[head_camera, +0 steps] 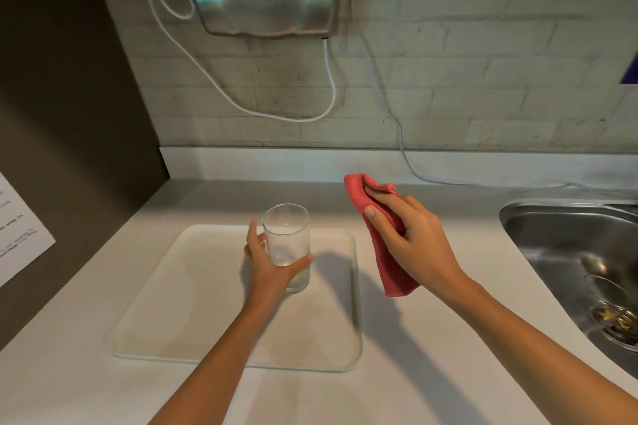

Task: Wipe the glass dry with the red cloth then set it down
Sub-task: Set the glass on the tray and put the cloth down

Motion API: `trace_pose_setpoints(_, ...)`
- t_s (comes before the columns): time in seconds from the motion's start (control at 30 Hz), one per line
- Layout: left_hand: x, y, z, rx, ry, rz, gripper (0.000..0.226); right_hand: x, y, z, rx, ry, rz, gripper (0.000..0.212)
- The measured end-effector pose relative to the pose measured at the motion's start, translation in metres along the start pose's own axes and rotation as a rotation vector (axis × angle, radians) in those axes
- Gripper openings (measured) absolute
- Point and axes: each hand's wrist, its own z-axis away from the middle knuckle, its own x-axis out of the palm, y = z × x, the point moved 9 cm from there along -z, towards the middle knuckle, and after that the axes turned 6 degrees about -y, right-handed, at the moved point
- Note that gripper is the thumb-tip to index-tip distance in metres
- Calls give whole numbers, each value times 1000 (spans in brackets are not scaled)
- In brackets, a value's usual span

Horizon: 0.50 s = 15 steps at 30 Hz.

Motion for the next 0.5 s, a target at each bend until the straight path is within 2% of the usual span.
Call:
trace_pose_setpoints(0.2,-13,20,25,102,151,-50,113,44,79,21,335,-183,119,40)
trace_pose_setpoints(0.27,-13,29,38,177,206,-104,102,60,102,33,429,-238,138,40)
trace_pose_setpoints(0.33,-6,48,54,342,235,-206,83,72,117,42,480,-263,106,39)
trace_pose_setpoints(0.4,16,60,64,471,131,-234,58,82,126,47,512,-281,61,39)
trace_pose_setpoints(0.43,34,59,63,443,4,-198,45,84,128,48,527,-285,30,39)
trace_pose_setpoints(0.5,79,45,55,211,-272,-127,30,84,129,50,557,-256,-94,38)
